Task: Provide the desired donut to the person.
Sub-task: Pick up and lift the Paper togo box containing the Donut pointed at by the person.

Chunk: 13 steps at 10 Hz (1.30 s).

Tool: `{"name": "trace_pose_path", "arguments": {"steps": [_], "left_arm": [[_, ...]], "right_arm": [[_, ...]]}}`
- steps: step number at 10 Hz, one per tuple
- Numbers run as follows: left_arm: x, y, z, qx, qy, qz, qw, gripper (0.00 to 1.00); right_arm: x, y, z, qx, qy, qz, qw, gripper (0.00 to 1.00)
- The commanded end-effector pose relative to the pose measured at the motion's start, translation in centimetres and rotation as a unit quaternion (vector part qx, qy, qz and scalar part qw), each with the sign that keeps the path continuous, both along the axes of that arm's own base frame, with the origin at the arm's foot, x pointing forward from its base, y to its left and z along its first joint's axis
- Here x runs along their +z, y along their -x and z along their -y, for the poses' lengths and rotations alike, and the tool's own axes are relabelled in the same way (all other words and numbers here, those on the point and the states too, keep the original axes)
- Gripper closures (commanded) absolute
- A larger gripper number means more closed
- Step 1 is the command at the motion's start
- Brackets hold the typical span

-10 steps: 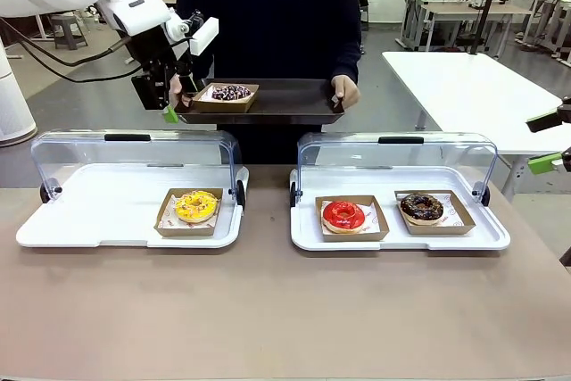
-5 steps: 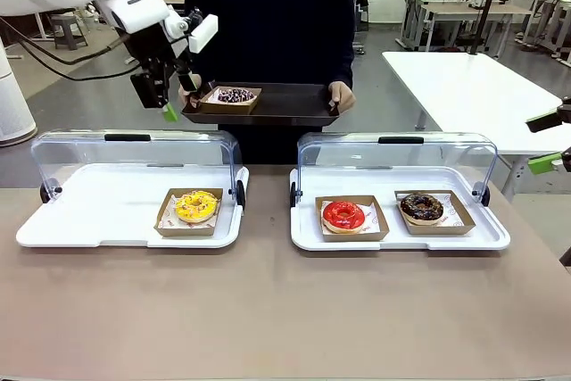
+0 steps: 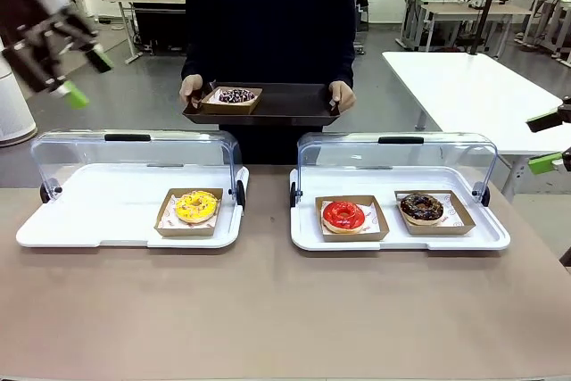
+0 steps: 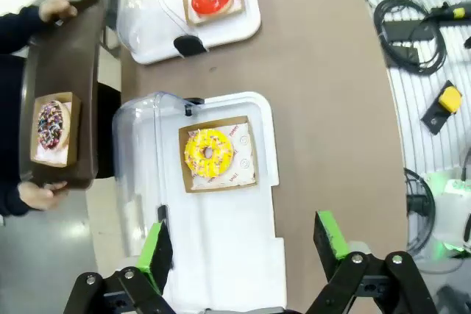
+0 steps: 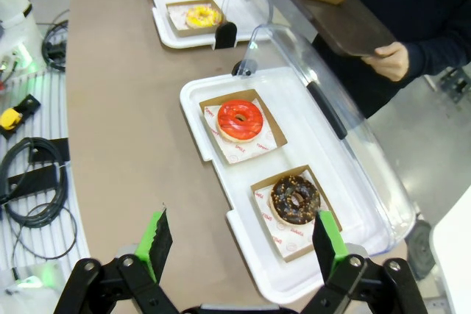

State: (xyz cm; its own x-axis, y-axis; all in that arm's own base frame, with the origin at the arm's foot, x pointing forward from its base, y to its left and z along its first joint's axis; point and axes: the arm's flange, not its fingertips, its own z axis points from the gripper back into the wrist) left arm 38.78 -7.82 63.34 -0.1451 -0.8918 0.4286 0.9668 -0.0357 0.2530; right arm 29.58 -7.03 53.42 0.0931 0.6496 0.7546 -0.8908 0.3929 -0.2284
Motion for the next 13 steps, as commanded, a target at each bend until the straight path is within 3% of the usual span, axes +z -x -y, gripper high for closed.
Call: {"name": "trace_pose_path", "arguments": {"steps": [1, 4, 8, 13], "left_arm": [[-4.3, 2.6, -3.7, 0.008, 0.048, 0.055, 0.997, 0.0], [-8.3, 5.2, -8.4, 0.043, 0.097, 0.061, 0.992, 0.0], [-11.9, 6.6, -11.8, 0.045, 0.157, 0.097, 0.982, 0.0], [-16.1, 8.2, -14.5, 0.014, 0.261, 0.145, 0.954, 0.0]], "right_arm": [[-0.1, -0.2, -0.1, 0.01, -0.013, 0.005, 1.0, 0.0], [-0.1, -0.2, -0.1, 0.01, -0.013, 0.005, 1.0, 0.0], [-0.1, -0.2, -0.1, 0.01, -0.013, 0.005, 1.0, 0.0], [-0.1, -0.2, -0.1, 0.01, -0.013, 0.005, 1.0, 0.0]]}}
